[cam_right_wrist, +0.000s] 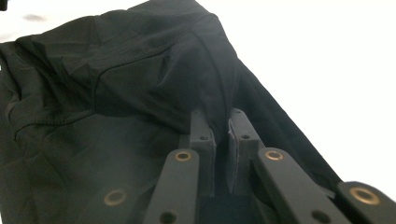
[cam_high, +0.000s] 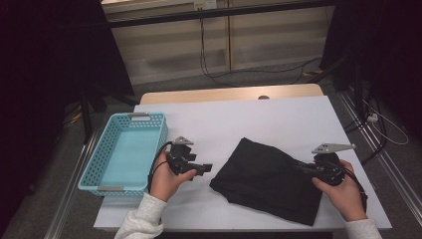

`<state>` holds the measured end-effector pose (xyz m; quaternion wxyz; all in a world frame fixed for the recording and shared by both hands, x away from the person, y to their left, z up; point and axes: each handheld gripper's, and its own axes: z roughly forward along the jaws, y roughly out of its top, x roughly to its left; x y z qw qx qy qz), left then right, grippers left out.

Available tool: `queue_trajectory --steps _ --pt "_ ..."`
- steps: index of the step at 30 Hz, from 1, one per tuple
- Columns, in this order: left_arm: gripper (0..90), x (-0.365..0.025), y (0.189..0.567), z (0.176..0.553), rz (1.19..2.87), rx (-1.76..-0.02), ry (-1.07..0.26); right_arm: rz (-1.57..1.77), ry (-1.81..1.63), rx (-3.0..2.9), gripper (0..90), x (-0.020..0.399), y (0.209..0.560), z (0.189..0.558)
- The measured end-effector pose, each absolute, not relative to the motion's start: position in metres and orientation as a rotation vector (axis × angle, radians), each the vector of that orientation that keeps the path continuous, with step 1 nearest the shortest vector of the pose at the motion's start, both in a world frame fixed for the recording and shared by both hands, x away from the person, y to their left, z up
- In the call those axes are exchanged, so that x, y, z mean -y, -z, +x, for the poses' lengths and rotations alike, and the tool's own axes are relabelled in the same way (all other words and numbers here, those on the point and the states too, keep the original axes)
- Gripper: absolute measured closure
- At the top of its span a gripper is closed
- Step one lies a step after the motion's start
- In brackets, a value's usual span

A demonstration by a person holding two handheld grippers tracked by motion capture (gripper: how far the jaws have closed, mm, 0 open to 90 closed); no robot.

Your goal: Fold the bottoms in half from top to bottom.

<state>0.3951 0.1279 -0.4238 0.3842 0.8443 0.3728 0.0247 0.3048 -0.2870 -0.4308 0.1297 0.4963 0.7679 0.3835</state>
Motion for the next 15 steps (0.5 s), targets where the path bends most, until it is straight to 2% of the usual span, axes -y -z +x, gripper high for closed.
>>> queue_trajectory --steps 15 --pt "20.6 -0.127 0.4237 0.3958 2.159 -0.941 -0.074 1.446 -1.104 -2.216 83.3 0.295 0.4285 0.2984"
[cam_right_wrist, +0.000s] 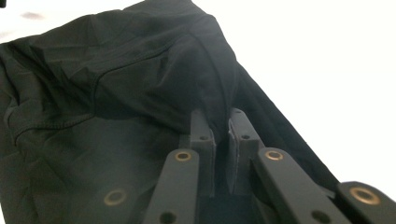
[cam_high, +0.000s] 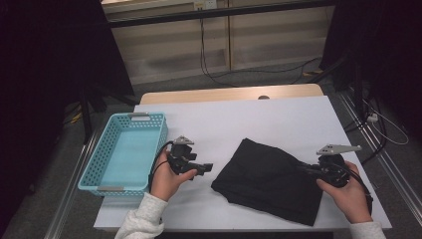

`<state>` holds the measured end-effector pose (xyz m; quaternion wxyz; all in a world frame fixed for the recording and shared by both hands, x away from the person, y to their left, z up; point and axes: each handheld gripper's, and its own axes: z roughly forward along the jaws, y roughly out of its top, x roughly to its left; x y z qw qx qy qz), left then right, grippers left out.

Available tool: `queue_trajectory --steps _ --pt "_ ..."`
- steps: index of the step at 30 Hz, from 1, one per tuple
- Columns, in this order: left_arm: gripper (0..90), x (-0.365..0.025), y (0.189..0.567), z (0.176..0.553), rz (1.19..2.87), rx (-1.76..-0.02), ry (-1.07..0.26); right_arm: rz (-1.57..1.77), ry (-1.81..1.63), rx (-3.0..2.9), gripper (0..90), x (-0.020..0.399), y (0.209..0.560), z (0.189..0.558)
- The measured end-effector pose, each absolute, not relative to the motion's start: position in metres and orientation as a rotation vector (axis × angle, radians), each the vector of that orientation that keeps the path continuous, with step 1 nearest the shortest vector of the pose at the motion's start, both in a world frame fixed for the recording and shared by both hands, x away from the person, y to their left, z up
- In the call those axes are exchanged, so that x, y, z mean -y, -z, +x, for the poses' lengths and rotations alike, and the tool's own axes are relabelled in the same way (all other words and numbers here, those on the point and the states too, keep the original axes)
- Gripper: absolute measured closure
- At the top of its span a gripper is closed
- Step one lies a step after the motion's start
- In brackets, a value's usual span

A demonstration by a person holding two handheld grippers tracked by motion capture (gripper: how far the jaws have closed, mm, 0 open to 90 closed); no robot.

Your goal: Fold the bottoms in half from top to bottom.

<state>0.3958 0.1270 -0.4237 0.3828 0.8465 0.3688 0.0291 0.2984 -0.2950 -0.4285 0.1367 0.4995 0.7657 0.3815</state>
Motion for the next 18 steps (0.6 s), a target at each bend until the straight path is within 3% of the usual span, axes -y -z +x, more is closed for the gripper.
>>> queue_trajectory --steps 18 --pt "20.0 -0.127 0.425 0.396 2.166 -0.937 -0.074 1.459 -1.113 -2.191 83.3 0.305 0.426 0.292"
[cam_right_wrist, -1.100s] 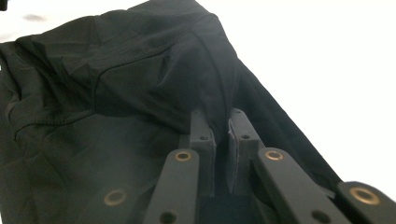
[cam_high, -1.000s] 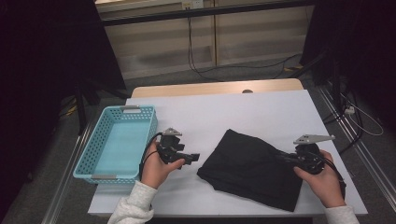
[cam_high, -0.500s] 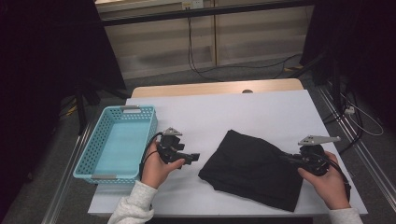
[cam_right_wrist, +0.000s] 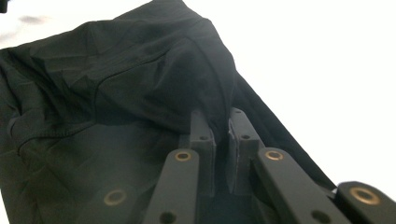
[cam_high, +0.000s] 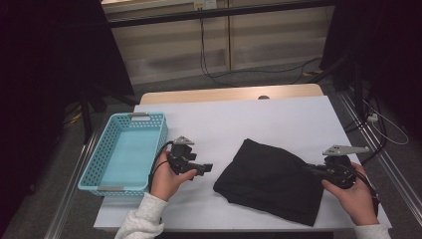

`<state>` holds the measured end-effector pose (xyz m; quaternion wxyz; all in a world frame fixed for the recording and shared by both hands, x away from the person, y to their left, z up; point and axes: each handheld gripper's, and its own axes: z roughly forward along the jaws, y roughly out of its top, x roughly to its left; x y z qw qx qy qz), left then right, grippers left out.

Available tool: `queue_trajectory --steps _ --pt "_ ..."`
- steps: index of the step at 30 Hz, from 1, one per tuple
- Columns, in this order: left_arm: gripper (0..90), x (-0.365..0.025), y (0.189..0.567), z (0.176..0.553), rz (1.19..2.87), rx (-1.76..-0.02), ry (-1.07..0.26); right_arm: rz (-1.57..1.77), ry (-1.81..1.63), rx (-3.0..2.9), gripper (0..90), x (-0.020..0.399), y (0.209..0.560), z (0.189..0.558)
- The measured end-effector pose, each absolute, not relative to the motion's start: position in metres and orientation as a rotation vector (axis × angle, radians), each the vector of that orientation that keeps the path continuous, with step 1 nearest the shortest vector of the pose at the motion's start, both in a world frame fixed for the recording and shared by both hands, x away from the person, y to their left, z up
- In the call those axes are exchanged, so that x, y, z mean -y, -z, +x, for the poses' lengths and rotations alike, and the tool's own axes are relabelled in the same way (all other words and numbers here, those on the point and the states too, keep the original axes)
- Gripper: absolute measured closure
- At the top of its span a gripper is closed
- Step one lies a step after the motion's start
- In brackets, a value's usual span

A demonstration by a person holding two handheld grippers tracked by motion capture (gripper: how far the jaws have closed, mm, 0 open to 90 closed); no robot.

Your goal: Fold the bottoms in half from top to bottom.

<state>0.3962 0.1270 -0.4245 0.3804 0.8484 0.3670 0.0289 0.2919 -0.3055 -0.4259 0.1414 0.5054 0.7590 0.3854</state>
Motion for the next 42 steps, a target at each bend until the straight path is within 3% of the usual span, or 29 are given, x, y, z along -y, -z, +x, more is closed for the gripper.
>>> queue_trajectory --steps 31,34,42 --pt "19.9 -0.124 0.425 0.394 2.177 -0.925 -0.082 1.482 -1.079 -2.173 82.6 0.327 0.415 0.268" --pt "19.8 -0.123 0.426 0.394 2.178 -0.924 -0.078 1.477 -1.068 -2.161 69.5 0.331 0.415 0.266" --pt "19.1 -0.121 0.427 0.392 2.172 -0.927 -0.062 1.445 -1.06 -2.132 51.6 0.32 0.422 0.279"
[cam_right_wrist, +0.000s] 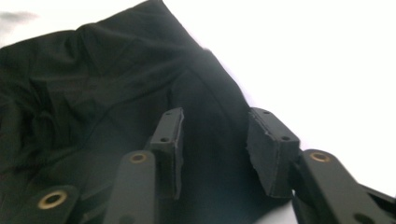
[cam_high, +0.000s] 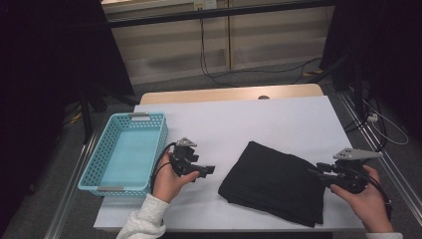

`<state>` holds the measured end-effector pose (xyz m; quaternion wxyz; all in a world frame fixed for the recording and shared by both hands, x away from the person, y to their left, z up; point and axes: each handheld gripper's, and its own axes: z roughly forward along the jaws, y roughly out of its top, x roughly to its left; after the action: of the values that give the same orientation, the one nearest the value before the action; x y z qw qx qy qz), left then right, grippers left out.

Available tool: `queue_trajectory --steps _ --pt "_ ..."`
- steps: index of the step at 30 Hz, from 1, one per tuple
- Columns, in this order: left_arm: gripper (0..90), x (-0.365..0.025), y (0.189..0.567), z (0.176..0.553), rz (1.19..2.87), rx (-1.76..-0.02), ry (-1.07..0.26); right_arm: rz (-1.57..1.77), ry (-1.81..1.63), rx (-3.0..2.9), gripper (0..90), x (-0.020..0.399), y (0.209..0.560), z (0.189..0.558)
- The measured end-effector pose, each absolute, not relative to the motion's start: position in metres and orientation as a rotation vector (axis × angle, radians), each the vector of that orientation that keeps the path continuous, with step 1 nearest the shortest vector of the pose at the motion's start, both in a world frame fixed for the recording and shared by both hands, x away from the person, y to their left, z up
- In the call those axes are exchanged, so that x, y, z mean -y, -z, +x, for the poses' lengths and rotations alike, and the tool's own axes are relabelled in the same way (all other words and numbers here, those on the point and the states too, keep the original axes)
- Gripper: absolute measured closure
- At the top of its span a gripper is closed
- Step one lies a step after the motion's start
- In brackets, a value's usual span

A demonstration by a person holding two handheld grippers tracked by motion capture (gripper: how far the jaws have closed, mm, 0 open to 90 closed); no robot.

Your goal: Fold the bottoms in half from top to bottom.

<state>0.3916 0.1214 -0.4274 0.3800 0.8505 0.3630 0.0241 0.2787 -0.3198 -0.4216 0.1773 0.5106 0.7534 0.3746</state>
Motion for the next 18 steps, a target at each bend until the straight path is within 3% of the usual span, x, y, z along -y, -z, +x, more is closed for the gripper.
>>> queue_trajectory --steps 5,18 --pt "19.0 -0.121 0.428 0.388 2.164 -0.931 -0.056 1.443 -1.057 -2.108 43.8 0.319 0.421 0.288" --pt "19.0 -0.122 0.433 0.384 2.176 -0.929 -0.054 1.443 -0.976 -2.154 55.0 0.304 0.446 0.325"
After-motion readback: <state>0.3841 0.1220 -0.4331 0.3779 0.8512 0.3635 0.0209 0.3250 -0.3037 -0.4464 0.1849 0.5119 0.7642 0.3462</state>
